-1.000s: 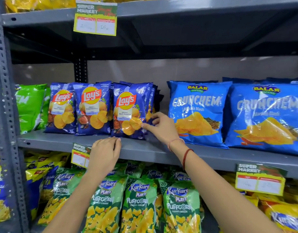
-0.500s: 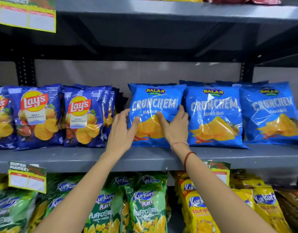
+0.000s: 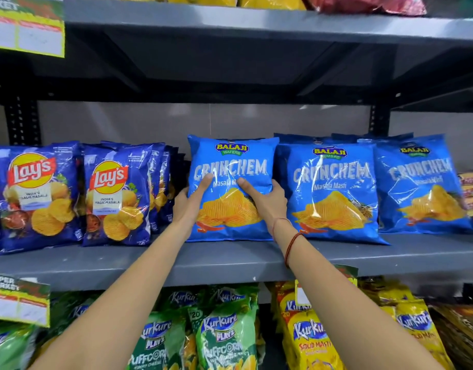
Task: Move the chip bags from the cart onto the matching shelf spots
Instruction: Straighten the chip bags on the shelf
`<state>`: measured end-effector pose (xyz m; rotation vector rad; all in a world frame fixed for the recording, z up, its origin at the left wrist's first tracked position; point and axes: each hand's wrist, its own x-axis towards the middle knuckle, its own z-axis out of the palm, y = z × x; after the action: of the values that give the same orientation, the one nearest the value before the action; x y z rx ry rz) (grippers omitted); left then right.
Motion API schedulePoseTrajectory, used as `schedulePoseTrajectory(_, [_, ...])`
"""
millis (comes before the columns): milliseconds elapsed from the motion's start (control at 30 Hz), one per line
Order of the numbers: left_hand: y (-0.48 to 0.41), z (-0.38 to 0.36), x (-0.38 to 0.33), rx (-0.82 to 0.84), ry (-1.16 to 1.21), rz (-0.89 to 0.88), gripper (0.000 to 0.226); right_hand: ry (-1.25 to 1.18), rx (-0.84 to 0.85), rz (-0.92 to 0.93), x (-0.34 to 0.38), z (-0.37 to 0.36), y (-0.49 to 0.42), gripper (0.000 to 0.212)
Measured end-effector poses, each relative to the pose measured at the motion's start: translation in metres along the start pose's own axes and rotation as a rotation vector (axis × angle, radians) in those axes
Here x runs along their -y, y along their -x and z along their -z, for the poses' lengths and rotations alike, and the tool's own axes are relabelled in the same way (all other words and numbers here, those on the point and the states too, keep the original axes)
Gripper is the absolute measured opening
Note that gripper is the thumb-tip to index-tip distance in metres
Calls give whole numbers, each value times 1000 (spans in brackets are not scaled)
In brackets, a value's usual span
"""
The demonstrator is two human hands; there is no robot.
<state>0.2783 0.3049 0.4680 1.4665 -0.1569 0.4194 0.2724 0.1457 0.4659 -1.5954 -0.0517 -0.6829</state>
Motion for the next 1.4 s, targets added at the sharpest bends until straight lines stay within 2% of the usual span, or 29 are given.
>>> schedulePoseTrajectory(33, [-1,1,1,4,39,-16,59,5,2,21,3,1,-1,83])
schedulePoseTrajectory(67, [-1,1,2,14,79,-29,55,-8,21,50,5,2,-2,75])
schedulePoseTrajectory(133, [0,-1,3,58,109,-59,44,-45,49,76,6,7,-5,41])
schedulePoseTrajectory(167, [1,-3,4,83,93,-73,43,-85,57,81,3,9,-8,32])
schedulePoseTrajectory(300, [1,-5,8,119,81,-59,50,-120,82,133,-7,12,-13,31])
schedulePoseTrajectory(367, [2,-6,8,120,105,-48,46,-116,63,140,-8,12,-11,38])
schedulePoseTrajectory(467, [5,-8,10,89,84,-55,43,-44,17,115,-6,11,-2,61])
schedulePoseTrajectory(500, [5,-8,11,72,54,-60,48,3,0,106,-5,9,2,74])
schedulePoseTrajectory(567, [4,-6,14,15,-57,-103,74,90,-25,94,-5,4,10,102])
schedulePoseTrajectory(600, [5,-5,15,-39,-130,-150,86,132,-36,100,-6,3,15,111])
schedulePoseTrajectory(633, [6,-5,15,-109,-196,-231,89,166,-37,120,-6,4,20,112])
schedulePoseTrajectory(767, [30,-17,2,-341,-360,-627,61,314,-27,360,-3,21,46,84])
schedulePoseTrajectory(867, [50,-43,-7,-249,-419,-862,51,382,-129,513,2,52,52,76])
schedulePoseTrajectory(933, [60,-69,-9,-97,-440,-898,47,406,-256,555,4,79,46,72])
schedulePoseTrajectory(1033, [73,-111,-7,74,-408,-804,51,419,-475,539,3,124,28,67])
schedulePoseTrajectory(1133, [82,-147,-4,149,-348,-557,56,454,-564,395,-3,164,7,68])
schedulePoseTrajectory(1200, [83,-163,-4,190,-321,-375,65,398,-478,263,-10,184,-5,73])
schedulePoseTrajectory(1333, [71,-180,1,229,-209,-1,82,143,-133,-79,-21,203,-22,86])
schedulePoseTrajectory(1400, [65,-184,3,229,-146,128,91,84,-32,-167,-29,207,-30,99])
